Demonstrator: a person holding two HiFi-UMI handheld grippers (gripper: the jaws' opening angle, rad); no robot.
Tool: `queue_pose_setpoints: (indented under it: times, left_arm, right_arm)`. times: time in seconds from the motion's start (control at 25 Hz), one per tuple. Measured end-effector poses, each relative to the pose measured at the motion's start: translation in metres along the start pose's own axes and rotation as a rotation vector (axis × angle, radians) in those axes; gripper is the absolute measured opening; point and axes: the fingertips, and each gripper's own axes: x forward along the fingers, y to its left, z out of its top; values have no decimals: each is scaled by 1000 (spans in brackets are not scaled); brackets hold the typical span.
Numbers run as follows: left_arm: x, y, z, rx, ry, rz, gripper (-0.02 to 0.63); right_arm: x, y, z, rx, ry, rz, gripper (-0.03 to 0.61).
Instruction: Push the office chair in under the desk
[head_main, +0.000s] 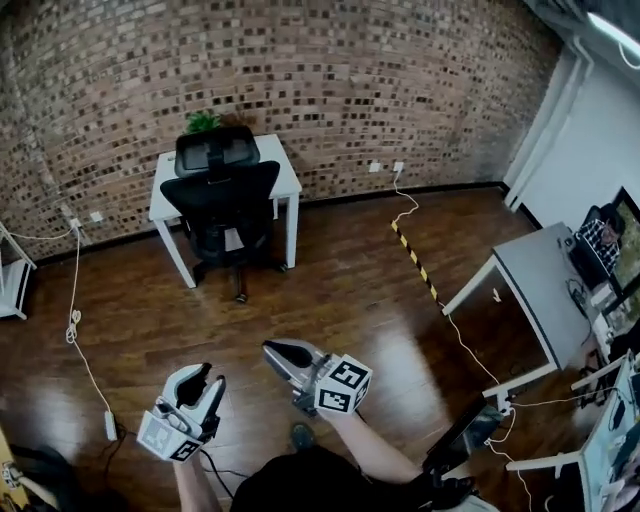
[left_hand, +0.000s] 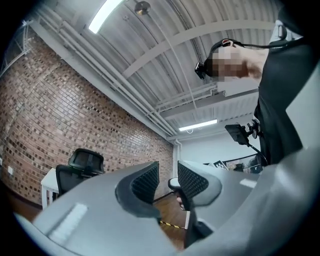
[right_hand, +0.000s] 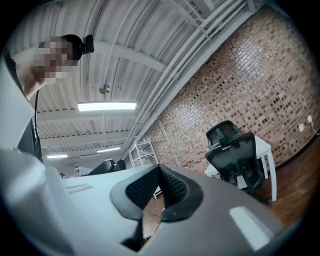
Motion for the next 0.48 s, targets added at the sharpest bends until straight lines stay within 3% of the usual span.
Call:
queue_pose_setpoints:
  times: [0.08,0.2,0.36,0.48]
  left_arm:
    - [-18,-17,43,14,18,-31,204]
    - [-62,-23,96,27,15,0,204]
    - [-125,-25,136,20,-21,68,204]
    - [-154,-35,153,-14,-62,75,203]
  right_arm:
    - [16,44,12,22,-22,-2,0]
    - [40,114,8,37,-6,18,35]
    - [54,198,4,-30,41,35,76]
    - [49,248,12,-94,48,22,83]
